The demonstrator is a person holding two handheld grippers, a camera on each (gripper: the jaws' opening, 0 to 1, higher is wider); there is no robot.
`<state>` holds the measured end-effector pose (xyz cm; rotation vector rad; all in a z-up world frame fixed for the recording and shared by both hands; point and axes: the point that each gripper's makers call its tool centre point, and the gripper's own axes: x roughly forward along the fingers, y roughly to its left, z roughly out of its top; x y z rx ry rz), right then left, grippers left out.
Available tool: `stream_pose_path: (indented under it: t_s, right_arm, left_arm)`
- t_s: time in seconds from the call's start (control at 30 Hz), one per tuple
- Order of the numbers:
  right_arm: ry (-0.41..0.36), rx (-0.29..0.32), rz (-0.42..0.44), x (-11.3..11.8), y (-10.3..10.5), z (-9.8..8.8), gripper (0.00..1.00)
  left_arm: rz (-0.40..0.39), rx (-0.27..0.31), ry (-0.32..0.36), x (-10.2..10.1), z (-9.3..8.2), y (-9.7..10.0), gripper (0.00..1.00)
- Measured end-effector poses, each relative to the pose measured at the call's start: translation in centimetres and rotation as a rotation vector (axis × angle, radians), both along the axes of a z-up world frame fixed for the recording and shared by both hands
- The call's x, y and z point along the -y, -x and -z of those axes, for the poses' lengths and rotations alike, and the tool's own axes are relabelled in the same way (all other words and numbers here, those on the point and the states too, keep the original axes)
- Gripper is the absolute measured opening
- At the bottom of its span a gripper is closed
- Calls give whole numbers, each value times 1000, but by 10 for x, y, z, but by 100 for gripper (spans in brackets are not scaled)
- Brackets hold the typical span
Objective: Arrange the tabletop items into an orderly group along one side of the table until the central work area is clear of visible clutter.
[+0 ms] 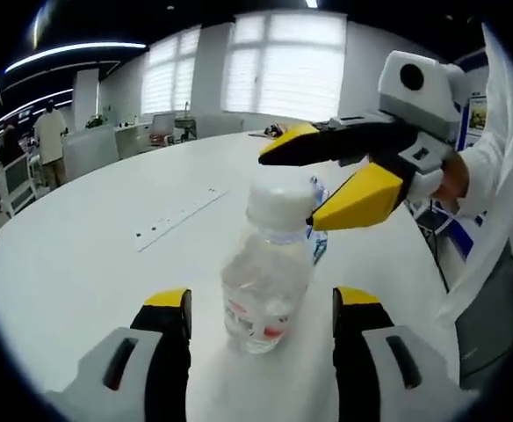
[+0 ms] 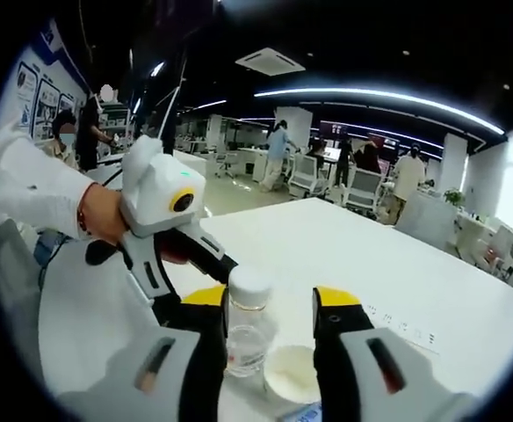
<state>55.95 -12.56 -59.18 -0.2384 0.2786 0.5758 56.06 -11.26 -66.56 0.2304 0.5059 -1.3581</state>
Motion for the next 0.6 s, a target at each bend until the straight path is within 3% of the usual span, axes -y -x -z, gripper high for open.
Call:
stream_pose_path:
  t_s: [0.6]
  right_arm:
    - [-39, -12, 28, 19, 9, -11, 51]
  left_arm:
    - [-53, -10, 8, -7, -21, 9, 81]
